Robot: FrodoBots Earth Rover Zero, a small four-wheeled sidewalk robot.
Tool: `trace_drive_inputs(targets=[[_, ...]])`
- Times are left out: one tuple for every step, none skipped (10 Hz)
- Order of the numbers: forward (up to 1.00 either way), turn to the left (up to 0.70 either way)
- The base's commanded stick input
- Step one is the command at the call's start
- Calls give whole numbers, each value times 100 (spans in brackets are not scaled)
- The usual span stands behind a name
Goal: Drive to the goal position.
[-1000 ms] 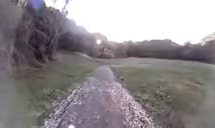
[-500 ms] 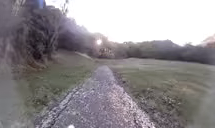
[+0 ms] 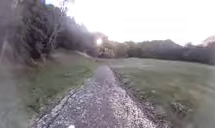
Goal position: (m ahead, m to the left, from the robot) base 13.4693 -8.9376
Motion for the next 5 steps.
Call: trace_drive_inputs(targets=[[70,14],[70,14],[70,14],[70,14],[70,14]])
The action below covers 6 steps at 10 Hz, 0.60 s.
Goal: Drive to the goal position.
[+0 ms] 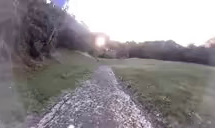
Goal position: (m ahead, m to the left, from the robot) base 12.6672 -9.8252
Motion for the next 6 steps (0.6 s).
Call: trace_drive_inputs(targets=[[70,14],[70,14],[70,14],[70,10],[70,5],[70,1]])
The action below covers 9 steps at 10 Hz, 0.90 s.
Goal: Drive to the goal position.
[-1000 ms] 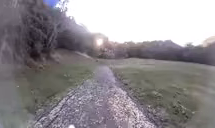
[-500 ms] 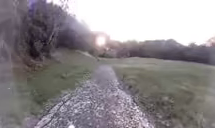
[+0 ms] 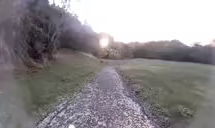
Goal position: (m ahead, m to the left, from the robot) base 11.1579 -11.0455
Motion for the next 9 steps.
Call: trace_drive_inputs(targets=[[70,-14],[70,-14],[70,-14],[70,-14],[70,-14],[70,-14],[70,-14],[70,-14],[70,-14]])
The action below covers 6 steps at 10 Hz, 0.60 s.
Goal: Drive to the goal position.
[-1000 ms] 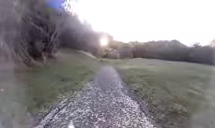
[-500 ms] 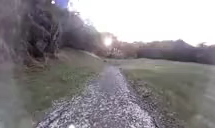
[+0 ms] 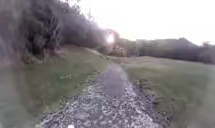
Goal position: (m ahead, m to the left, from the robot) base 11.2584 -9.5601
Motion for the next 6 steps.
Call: trace_drive_inputs(targets=[[70,-14],[70,-14],[70,-6],[70,0],[70,0],[70,0]])
